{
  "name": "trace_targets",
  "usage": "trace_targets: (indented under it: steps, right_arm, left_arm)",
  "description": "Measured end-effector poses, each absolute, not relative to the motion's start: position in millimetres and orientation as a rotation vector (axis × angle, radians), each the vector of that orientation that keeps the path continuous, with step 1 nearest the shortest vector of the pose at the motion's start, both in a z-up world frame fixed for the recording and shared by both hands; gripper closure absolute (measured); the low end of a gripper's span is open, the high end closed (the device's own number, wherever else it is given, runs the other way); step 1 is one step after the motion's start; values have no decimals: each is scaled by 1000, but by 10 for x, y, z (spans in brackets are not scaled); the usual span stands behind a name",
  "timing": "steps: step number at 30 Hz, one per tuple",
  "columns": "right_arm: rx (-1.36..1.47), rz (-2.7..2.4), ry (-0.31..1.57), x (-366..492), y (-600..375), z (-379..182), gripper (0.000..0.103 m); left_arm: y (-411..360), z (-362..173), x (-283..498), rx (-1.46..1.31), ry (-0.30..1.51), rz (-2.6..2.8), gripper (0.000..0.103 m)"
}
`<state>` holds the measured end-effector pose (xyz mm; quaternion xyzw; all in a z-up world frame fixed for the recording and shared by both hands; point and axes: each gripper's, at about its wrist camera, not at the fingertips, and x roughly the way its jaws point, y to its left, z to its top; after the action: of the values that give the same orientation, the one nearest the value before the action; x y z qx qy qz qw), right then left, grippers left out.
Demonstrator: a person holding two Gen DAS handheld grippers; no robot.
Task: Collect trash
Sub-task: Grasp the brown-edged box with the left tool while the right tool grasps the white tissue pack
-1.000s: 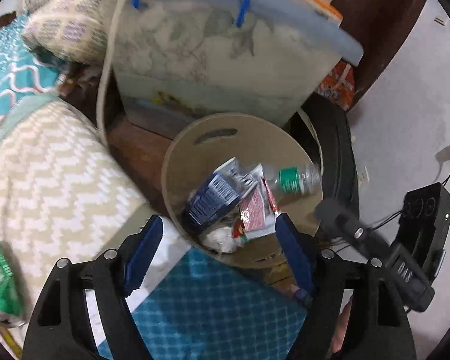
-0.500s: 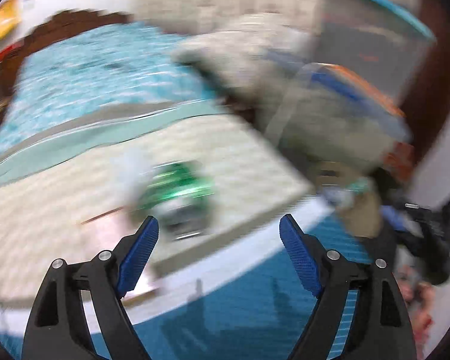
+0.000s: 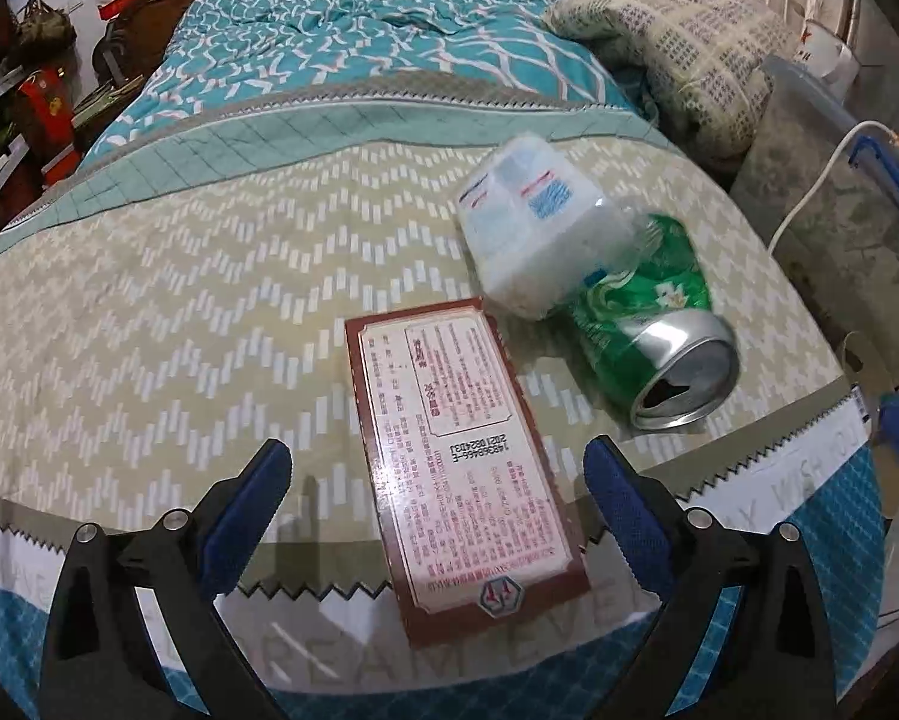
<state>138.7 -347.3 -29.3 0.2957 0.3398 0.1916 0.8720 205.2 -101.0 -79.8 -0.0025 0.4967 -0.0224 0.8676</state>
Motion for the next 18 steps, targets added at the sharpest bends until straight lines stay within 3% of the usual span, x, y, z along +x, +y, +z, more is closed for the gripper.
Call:
trace_targets:
  steps: [5,17,18]
  right_arm:
    - [514,463,799,2010,-2911,-215,34]
    - [355,382,993,2818,-2133,-571,34]
    - [325,381,996,2830,-2070,-575,41]
  left_arm:
    - [-821,-877,1947,-74,1040,-134,43]
    - [37,-808,1517,-131,1011,-104,43]
    - [108,-804,1500,-135,1005,-100,43]
